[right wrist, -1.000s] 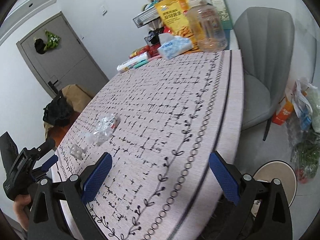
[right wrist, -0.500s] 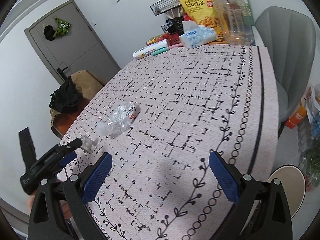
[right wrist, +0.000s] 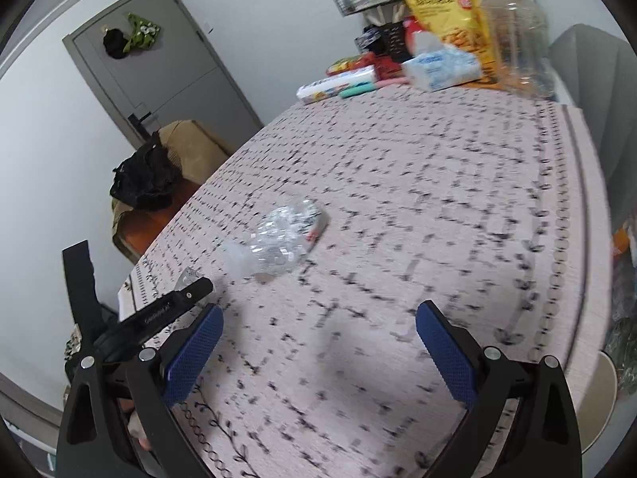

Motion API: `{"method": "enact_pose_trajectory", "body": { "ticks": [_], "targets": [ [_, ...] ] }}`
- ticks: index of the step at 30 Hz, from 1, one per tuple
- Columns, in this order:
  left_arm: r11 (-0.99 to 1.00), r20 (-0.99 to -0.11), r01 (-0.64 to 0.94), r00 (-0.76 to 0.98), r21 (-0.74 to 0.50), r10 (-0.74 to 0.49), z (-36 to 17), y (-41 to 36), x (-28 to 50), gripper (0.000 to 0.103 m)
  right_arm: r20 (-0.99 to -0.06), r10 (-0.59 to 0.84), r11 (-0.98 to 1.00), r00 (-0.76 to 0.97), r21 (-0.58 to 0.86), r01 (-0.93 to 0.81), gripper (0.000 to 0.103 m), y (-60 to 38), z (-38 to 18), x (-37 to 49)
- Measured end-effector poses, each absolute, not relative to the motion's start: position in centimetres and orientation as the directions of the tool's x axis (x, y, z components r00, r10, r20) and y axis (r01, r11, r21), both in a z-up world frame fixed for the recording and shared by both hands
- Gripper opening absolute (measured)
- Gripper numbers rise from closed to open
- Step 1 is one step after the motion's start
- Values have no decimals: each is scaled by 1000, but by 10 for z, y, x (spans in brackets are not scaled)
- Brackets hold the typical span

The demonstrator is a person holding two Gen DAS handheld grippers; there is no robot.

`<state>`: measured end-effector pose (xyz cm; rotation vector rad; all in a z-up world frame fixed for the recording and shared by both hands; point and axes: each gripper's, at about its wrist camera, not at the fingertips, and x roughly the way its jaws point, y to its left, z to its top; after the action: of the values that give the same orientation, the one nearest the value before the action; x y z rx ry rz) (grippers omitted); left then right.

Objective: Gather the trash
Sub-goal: 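Grasp the small white pill bottle with the left gripper while the right gripper grasps the crumpled plastic bag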

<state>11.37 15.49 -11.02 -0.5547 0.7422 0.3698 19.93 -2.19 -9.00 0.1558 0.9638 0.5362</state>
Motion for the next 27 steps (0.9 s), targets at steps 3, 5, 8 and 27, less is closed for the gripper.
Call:
{"method": "enact_pose_trajectory", "body": {
  "ticks": [3,5,8,27],
  "targets": [
    [786,-703,-510,697,-349,140,-103,160,102,25,-744,513,850,428,368,-377,95,1,-93,205],
    [776,-696,-520,702,-357,150,-99,166,95,25,-754,498,857,429,349,-380,95,15,-95,209],
    [765,-690,-531,706,-365,161,-95,173,88,25,-766,465,871,444,306,-385,95,36,-98,217],
    [714,-692,-577,699,-396,181,-103,203,58,25,-835,244,932,492,62,-356,84,102,-137,256]
  ]
}}
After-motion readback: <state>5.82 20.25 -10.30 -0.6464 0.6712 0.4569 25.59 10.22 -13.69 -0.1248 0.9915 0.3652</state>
